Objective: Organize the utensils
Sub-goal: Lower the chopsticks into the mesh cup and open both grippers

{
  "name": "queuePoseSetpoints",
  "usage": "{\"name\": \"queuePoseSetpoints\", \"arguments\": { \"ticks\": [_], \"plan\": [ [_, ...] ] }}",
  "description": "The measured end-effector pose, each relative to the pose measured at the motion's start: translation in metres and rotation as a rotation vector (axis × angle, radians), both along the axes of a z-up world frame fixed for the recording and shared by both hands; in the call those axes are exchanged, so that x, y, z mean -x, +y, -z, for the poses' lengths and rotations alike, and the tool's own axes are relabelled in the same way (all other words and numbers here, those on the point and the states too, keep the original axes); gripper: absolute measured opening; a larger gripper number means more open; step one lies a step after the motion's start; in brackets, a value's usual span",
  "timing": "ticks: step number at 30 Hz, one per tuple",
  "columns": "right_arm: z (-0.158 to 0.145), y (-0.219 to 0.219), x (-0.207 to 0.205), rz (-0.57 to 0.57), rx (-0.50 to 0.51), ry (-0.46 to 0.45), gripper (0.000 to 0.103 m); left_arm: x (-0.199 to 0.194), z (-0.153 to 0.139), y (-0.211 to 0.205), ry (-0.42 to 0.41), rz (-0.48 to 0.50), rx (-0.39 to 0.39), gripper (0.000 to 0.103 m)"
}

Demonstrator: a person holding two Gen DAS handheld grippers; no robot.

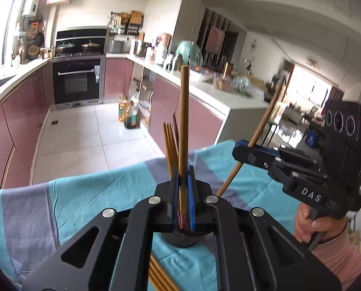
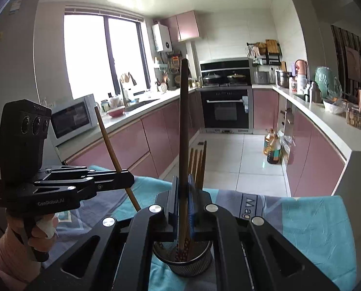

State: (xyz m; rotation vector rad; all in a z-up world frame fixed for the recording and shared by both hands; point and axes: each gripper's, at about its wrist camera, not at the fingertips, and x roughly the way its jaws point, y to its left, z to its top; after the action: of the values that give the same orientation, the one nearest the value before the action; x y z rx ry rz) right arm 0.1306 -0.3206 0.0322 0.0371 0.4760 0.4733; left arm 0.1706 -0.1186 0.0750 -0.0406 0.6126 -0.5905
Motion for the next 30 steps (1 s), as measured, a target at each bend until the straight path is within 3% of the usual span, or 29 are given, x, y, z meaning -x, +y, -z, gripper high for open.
{"name": "queuePoseSetpoints", "arguments": {
  "ticks": [14,26,30],
  "plan": [
    [0.036,0.013,-0.027,-0.023,0.076,0.164,0.006,-0.026,0.038,-0.025,0.127,0.049,-0.154,0.007],
    [0.045,0.015,-0.042,0.014,0.049,0.2,0.007,-0.053,0.046,-0.034,0.149,0.022,-0.163,0.008],
    [0.047,0.013,-0.046,0.031,0.043,0.211,0.007,-0.056,0.051,-0.03,0.161,0.001,-0.152,0.017]
  ]
}}
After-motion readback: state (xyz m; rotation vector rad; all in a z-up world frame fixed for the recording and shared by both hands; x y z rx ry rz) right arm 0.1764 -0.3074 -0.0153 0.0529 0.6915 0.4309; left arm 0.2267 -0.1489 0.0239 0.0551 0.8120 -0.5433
